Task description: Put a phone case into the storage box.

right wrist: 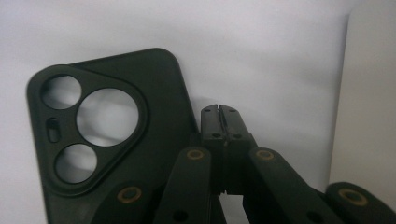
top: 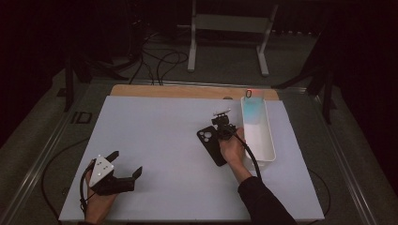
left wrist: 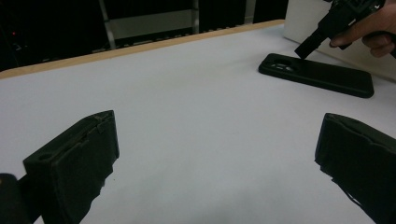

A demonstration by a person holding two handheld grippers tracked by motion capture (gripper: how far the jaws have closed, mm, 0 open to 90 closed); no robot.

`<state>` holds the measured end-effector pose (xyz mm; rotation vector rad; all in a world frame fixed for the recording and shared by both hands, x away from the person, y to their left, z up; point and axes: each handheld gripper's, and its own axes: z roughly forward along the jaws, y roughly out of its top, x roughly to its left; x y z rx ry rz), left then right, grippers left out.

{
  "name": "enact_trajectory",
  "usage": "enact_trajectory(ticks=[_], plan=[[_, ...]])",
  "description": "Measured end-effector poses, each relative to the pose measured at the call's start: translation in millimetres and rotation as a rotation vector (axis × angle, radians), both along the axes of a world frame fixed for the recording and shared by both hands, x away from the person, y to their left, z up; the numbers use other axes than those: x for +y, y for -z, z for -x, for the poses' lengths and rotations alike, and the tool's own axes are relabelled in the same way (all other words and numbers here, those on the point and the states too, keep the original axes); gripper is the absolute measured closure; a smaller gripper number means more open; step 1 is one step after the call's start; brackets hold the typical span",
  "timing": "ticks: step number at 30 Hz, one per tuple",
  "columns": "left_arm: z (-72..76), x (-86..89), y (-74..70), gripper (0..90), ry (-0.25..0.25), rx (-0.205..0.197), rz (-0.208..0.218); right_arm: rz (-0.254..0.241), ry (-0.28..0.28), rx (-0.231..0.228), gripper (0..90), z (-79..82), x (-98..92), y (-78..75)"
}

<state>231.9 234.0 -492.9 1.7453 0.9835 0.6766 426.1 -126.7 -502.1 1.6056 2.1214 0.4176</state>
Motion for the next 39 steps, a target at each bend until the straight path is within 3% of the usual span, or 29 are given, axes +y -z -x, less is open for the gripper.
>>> enact_trajectory(ticks=[12, 18, 24, 33, 39], plan=[[-0.1, -0.9, 0.1, 0.2, 0.002, 0.002, -0.002, -0.051, -0.057, 0.029, 90.0, 4.3, 3.6, -0.6], [-0.1, -0.5, 0.1, 0.2, 0.001, 0.002, -0.002, -0.042, -0.096, 0.056, 90.0, 13.8, 7.1, 2.0], [0.1, -0.4, -0.1, 0.2, 0.001, 0.001, -0.001, -0.027, -0.134, 0.049, 89.7, 30.0, 6.0, 2.2], [0.2, -1.7, 0.2, 0.2, 0.001, 0.003, -0.004, 0.019, -0.225, 0.019, 87.1, 70.1, 2.5, 3.0], [-0.4, -3.0, 0.8, 0.2, 0.004, 0.005, -0.009, -0.01, -0.269, 0.011, 88.9, 85.5, 1.7, 3.5]])
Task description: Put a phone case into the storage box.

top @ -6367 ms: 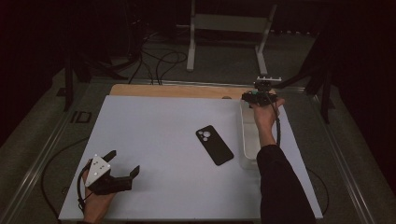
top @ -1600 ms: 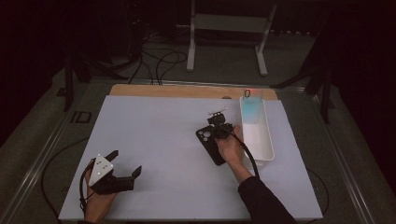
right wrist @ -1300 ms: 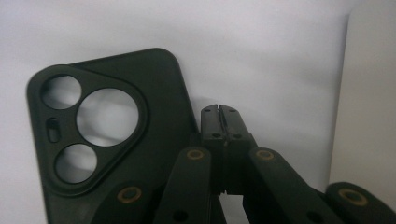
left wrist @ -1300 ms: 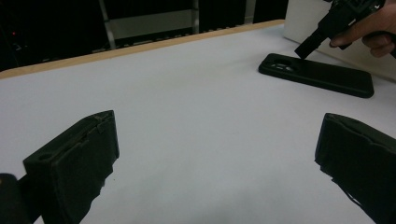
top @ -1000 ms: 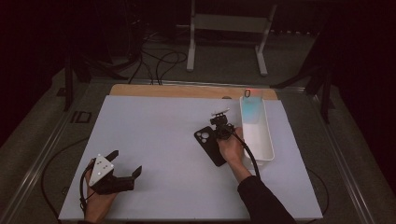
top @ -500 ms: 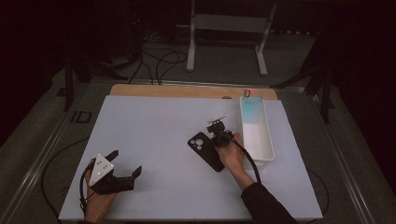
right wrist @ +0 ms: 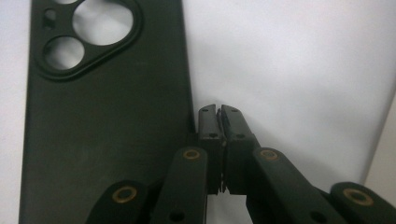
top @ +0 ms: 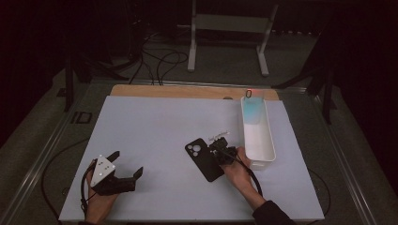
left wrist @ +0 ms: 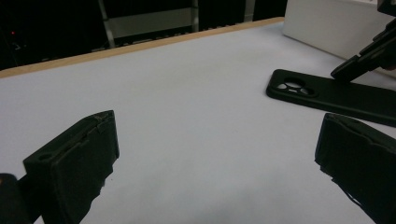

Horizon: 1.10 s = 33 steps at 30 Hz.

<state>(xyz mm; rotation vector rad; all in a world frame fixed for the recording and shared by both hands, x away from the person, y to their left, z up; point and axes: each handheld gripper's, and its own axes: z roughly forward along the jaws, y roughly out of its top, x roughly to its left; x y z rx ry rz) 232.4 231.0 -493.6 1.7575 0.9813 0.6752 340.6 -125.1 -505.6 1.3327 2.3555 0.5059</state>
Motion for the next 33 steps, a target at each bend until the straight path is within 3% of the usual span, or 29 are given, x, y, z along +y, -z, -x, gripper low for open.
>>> enact_trajectory(ticks=[6, 15, 19, 25, 33], plan=[[-0.1, -0.3, 0.0, 0.2, 0.001, 0.0, 0.0, -0.031, -0.014, -0.001, 89.4, 1.4, 6.1, 0.7], [0.0, 0.0, -0.1, 0.2, 0.0, -0.002, -0.001, -0.077, -0.09, -0.003, 88.7, 7.9, 23.5, 1.9], [0.3, 0.5, -0.3, 0.2, 0.0, -0.004, -0.002, -0.123, -0.105, 0.004, 85.8, 4.9, 17.9, 1.3], [0.3, 0.2, -0.2, 0.2, -0.001, -0.004, -0.005, -0.235, -0.144, -0.078, 77.4, 8.6, 3.8, -17.7], [0.5, 0.5, -0.5, 0.2, -0.003, -0.006, -0.007, -0.359, -0.203, -0.257, 60.6, 27.5, -24.9, -51.0]])
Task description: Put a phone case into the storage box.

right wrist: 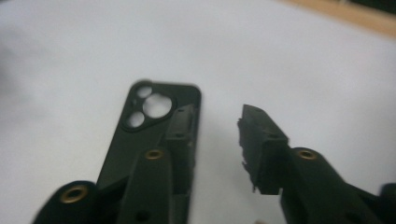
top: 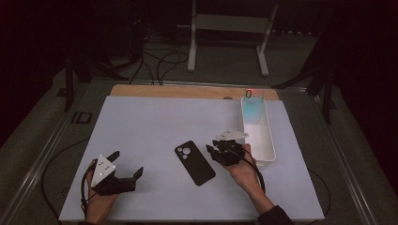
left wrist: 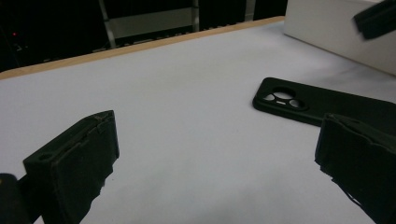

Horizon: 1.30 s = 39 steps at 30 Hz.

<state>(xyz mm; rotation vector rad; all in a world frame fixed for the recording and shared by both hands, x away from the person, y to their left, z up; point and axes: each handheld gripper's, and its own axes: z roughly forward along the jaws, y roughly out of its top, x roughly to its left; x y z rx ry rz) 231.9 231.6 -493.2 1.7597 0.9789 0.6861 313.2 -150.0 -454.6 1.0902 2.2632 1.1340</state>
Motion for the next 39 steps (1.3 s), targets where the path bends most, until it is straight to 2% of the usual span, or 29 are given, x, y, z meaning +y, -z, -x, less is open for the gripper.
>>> enact_trajectory(ticks=[4, 5, 7, 10, 12, 17, 22, 24, 29, 32, 35, 39], plan=[[0.4, 1.4, -1.0, 0.2, -0.006, -0.005, 0.004, -0.045, -0.009, -0.079, 48.3, 12.4, -19.4, -8.5], [0.4, 1.4, -1.0, 0.2, -0.006, -0.005, 0.004, -0.045, -0.009, -0.079, 48.3, 12.4, -19.4, -8.5], [0.5, 3.4, -2.9, 0.2, -0.01, -0.008, 0.009, -0.09, 0.006, -0.124, 37.2, 20.9, -34.8, -11.1], [2.2, 6.9, -8.3, 0.2, -0.008, -0.012, 0.024, -0.125, 0.007, -0.184, 27.6, 30.2, -50.2, -11.6], [3.8, 8.4, -11.7, 0.2, -0.006, -0.021, 0.029, -0.136, 0.021, -0.204, 20.6, 36.8, -61.3, -9.5], [5.9, 10.0, -17.5, 0.2, 0.0, -0.035, 0.028, -0.168, 0.04, -0.247, 13.4, 48.6, -86.9, 1.8], [8.7, 11.0, -22.4, 0.2, 0.01, -0.05, 0.037, -0.219, 0.043, -0.299, 11.4, 58.0, -100.5, 2.7], [9.3, 11.6, -23.7, 0.2, 0.017, -0.052, 0.038, -0.24, 0.052, -0.302, 11.3, 60.0, -104.9, 2.4], [9.3, 14.2, -24.6, 0.2, 0.018, -0.052, 0.042, -0.237, 0.052, -0.287, 11.1, 59.2, -105.9, 6.3], [9.3, 14.3, -24.7, 0.2, 0.019, -0.052, 0.039, -0.242, 0.044, -0.254, 9.6, 57.0, -103.6, 7.2], [8.9, 13.4, -24.0, 0.2, 0.023, -0.049, 0.037, -0.22, 0.045, -0.205, 8.7, 54.1, -101.0, 7.2], [8.4, 10.5, -22.6, 0.2, 0.025, -0.042, 0.018, -0.208, 0.048, -0.179, 8.6, 50.4, -98.6, 3.4]])
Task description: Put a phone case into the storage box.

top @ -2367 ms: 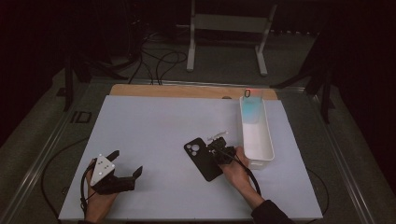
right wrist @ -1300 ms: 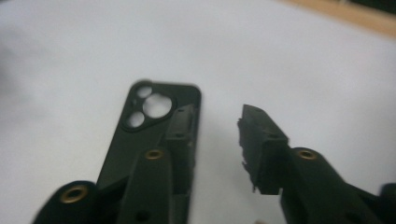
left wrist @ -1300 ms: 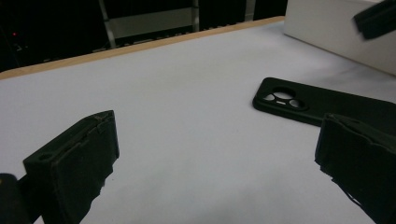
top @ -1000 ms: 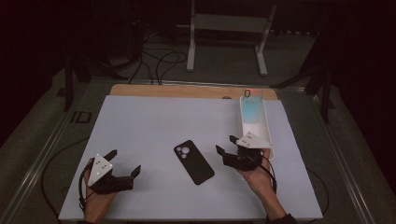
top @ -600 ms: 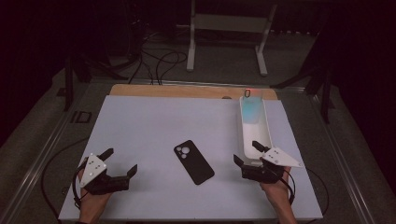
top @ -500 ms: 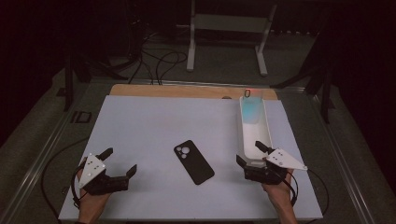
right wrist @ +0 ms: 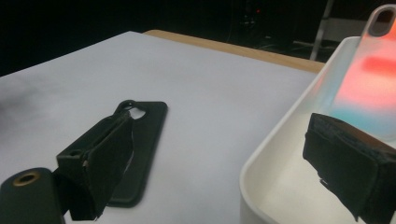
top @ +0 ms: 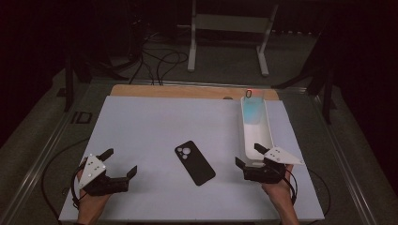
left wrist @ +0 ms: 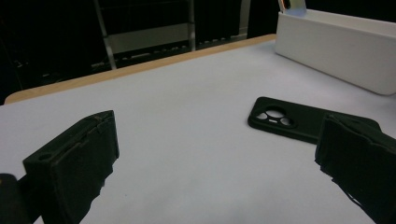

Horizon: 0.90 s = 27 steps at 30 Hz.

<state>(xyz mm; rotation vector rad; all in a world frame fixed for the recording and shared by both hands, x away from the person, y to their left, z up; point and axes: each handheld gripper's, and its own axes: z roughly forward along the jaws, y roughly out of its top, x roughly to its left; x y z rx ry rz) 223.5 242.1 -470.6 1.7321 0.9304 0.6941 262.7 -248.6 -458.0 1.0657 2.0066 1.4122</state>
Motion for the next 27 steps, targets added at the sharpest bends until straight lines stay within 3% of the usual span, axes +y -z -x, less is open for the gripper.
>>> enact_trajectory(ticks=[9, 10, 17, 27], plan=[[-0.7, -2.4, 2.0, 0.1, -0.001, 0.007, -0.017, 0.064, -0.02, 0.058, 8.6, -9.7, 13.4, -11.0], [-0.6, -2.1, 2.0, 0.1, -0.003, 0.006, -0.016, 0.086, -0.034, 0.068, 8.7, -12.8, 19.4, -14.3], [-0.9, -2.9, 3.3, 0.1, -0.001, 0.01, -0.021, 0.122, -0.096, 0.167, 8.6, -28.6, 42.9, -22.5], [-0.9, -3.2, 4.1, 0.1, 0.0, 0.011, -0.017, 0.23, -0.15, 0.268, 8.6, -42.3, 85.8, -14.8]])
